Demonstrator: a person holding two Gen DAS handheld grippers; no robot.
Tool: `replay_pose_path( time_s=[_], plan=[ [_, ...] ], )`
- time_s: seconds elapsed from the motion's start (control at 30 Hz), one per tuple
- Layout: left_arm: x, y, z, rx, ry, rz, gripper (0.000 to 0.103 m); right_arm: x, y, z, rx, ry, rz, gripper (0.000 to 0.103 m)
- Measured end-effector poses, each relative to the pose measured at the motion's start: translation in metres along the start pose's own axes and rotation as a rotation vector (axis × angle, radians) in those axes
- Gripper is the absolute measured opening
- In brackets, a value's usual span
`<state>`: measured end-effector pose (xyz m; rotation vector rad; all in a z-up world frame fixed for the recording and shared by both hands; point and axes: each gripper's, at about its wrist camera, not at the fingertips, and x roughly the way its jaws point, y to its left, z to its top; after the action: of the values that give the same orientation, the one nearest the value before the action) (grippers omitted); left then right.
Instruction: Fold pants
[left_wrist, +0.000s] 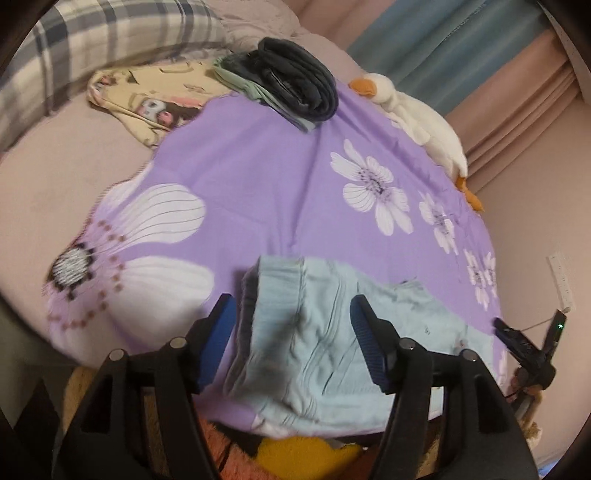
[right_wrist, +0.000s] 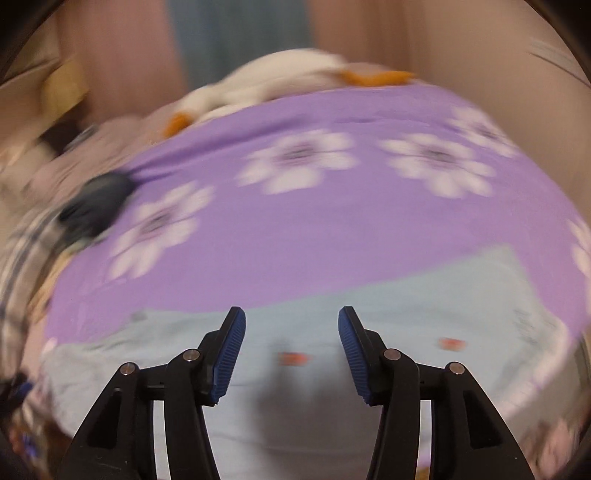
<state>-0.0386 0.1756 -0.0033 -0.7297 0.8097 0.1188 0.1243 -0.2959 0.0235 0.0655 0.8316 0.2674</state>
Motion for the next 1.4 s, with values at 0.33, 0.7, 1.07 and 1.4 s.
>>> replay_pose_path(
  time_s=[0.33,0.7,1.07,1.4],
  plan=[
    [0.051,0.023,0.001,-0.081,0.123,-0.031,0.032,0.076,0.156,-0.01,-0.299,0.214,0.225,0.052],
    [0.051,0.024,-0.01,-0.052,0.091,-0.007,0.034,0.111,0.199,-0.022,-0.352,0.323,0.222,0.052],
    [0.054,0.023,-0.008,-0.046,0.084,0.002,0.034,0.103,0.186,-0.013,-0.333,0.286,0.191,0.054],
    [0.054,0.022,-0.007,-0.054,0.08,0.008,0.035,0.13,0.179,-0.012,-0.327,0.354,0.188,0.067]
  ],
)
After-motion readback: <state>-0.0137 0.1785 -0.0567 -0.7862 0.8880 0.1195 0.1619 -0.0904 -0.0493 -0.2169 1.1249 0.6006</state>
